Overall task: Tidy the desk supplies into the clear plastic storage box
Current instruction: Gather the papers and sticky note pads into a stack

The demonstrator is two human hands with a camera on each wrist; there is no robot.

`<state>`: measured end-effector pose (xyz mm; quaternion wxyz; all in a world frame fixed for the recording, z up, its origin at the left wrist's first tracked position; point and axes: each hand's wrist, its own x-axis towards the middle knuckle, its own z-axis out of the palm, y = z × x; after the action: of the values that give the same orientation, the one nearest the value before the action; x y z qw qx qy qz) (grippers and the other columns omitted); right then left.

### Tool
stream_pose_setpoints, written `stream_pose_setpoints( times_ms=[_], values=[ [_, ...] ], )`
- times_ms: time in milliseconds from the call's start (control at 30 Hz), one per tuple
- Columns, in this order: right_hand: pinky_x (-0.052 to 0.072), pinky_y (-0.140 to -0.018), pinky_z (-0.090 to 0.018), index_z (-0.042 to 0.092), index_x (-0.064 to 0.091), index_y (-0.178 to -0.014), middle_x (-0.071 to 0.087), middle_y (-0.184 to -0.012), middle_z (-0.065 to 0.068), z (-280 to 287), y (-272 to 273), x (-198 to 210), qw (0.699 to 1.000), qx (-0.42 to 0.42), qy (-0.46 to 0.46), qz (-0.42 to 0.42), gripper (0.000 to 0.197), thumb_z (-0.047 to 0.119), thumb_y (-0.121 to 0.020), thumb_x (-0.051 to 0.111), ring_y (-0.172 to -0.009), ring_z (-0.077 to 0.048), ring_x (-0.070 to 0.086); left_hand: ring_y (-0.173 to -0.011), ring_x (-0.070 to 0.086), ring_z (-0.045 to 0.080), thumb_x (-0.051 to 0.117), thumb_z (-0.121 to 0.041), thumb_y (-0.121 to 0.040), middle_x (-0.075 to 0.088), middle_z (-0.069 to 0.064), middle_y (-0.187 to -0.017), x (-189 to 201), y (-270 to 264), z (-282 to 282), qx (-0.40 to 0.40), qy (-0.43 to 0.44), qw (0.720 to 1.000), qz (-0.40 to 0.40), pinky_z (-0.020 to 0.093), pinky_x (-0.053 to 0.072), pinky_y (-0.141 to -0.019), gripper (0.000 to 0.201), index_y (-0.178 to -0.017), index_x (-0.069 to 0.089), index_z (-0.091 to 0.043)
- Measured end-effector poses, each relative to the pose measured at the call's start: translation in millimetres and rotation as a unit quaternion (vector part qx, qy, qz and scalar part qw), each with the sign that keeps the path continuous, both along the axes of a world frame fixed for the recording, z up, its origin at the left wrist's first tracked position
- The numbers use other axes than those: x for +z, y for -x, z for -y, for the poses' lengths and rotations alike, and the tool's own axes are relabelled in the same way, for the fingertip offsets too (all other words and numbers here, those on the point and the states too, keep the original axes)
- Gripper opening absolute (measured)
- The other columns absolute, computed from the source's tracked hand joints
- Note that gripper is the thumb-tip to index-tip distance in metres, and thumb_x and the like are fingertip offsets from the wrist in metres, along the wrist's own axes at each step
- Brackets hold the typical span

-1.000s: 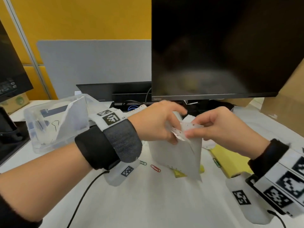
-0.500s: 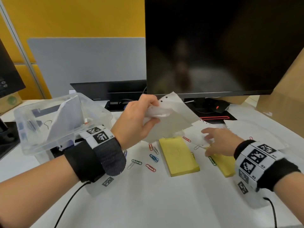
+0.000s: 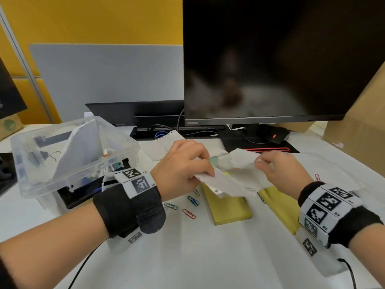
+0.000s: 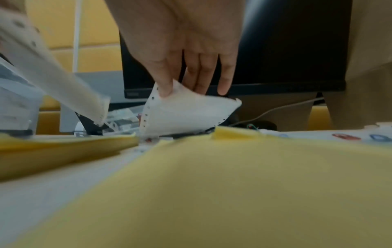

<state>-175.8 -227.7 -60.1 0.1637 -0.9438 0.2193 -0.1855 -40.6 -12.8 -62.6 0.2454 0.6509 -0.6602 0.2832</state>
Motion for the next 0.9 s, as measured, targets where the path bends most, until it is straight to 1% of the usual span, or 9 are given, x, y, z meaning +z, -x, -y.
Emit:
stream_pose_setpoints(
  times_ms=[133, 267, 367, 433, 500, 567, 700, 800, 900],
  values=[
    [0.03, -0.055, -0.017, 0.019, 0.052, -0.095, 0.053, -0.07, 0.001, -10.7, 10.4, 10.0, 0.988, 0.06, 0.038, 0.14, 0.012, 0.018, -0.097, 0.04, -0.063, -0.006, 0.046, -0.124, 0.041, 0.022, 0.061, -0.025, -0.073, 0.045, -0.005, -0.125, -1.1, 5.7, 6.5, -0.03, -0.043, 0.999, 0.004, 0.039, 0.029, -0.102, 0.011, -0.073, 0.072, -0.024],
    [0.04, -0.068, -0.018, 0.019, 0.06, -0.096, 0.059, -0.083, 0.009, -33.1, 19.6, 16.9, 0.957, 0.141, 0.046, 0.25, 0.017, 0.024, -0.094, 0.044, -0.075, -0.012, 0.053, -0.139, 0.024, 0.029, 0.059, -0.028, -0.077, 0.036, 0.004, -0.142, -1.6, 13.3, 20.3, -0.031, -0.046, 0.998, -0.009, 0.046, 0.019, -0.113, 0.011, -0.078, 0.07, -0.027],
    [0.042, -0.083, -0.022, 0.013, 0.065, -0.095, 0.065, -0.088, 0.009, -50.5, 20.7, 17.2, 0.94, 0.202, 0.057, 0.269, 0.025, 0.025, -0.091, 0.043, -0.085, -0.01, 0.055, -0.124, 0.042, 0.015, 0.053, -0.025, -0.08, 0.06, 0.007, -0.124, -2.5, 14.8, 30.7, -0.029, -0.033, 0.997, -0.059, 0.038, 0.032, -0.107, 0.01, -0.089, 0.056, -0.03],
    [0.042, -0.08, -0.019, 0.013, 0.065, -0.096, 0.065, -0.089, 0.01, -53.4, 20.2, 18.8, 0.938, 0.204, 0.03, 0.279, 0.028, 0.029, -0.091, 0.042, -0.084, -0.007, 0.055, -0.092, 0.053, 0.008, 0.049, -0.025, -0.081, 0.07, 0.003, -0.093, -4.1, 16.3, 34.0, -0.026, -0.033, 0.996, -0.081, 0.028, 0.041, -0.086, 0.01, -0.09, 0.049, -0.029],
    [0.04, -0.072, -0.013, 0.017, 0.063, -0.099, 0.062, -0.089, 0.016, -44.2, 18.3, 20.9, 0.948, 0.155, -0.015, 0.277, 0.03, 0.034, -0.093, 0.039, -0.082, -0.002, 0.054, -0.073, 0.054, 0.011, 0.049, -0.028, -0.083, 0.066, 0.001, -0.077, -4.1, 16.8, 33.7, -0.005, -0.022, 0.996, -0.091, 0.027, 0.043, -0.067, 0.006, -0.089, 0.048, -0.029],
    [0.039, -0.069, -0.014, 0.017, 0.062, -0.103, 0.065, -0.094, 0.007, -19.2, 14.9, 17.9, 0.971, 0.051, -0.029, 0.231, 0.026, 0.026, -0.096, 0.04, -0.086, -0.008, 0.057, -0.067, 0.057, 0.013, 0.051, -0.031, -0.085, 0.065, -0.001, -0.075, -2.0, 16.2, 30.6, 0.01, 0.005, 0.996, -0.09, 0.026, 0.046, -0.06, 0.005, -0.088, 0.049, -0.028],
    [0.043, -0.082, -0.03, 0.01, 0.056, -0.12, 0.06, -0.118, -0.018, 46.9, 16.3, 0.1, 0.985, -0.157, -0.057, -0.036, 0.031, 0.01, -0.091, 0.046, -0.101, -0.033, 0.056, -0.057, 0.059, 0.014, 0.052, -0.039, -0.08, 0.067, 0.004, -0.072, 7.2, 19.3, 21.0, 0.042, 0.05, 0.993, -0.099, 0.022, 0.046, -0.052, 0.026, -0.099, 0.041, -0.025],
    [0.042, -0.094, -0.035, 0.01, 0.049, -0.129, 0.054, -0.13, -0.021, 73.0, 20.7, -7.8, 0.972, -0.2, -0.059, -0.109, 0.04, 0.013, -0.09, 0.049, -0.116, -0.036, 0.052, -0.056, 0.065, 0.03, 0.051, -0.044, -0.077, 0.067, 0.015, -0.081, 13.7, 19.5, 13.9, 0.061, 0.075, 0.986, -0.134, 0.031, 0.054, -0.046, 0.043, -0.111, 0.032, -0.028],
    [0.042, -0.092, -0.036, 0.013, 0.045, -0.133, 0.056, -0.125, -0.021, 79.1, 16.6, -8.4, 0.973, -0.198, -0.05, -0.105, 0.041, 0.02, -0.093, 0.048, -0.115, -0.036, 0.052, -0.064, 0.069, 0.031, 0.066, -0.032, -0.077, 0.069, 0.016, -0.092, 16.9, 12.6, 11.6, 0.077, 0.097, 0.983, -0.137, 0.031, 0.057, -0.051, 0.055, -0.118, 0.031, -0.029]
  ],
)
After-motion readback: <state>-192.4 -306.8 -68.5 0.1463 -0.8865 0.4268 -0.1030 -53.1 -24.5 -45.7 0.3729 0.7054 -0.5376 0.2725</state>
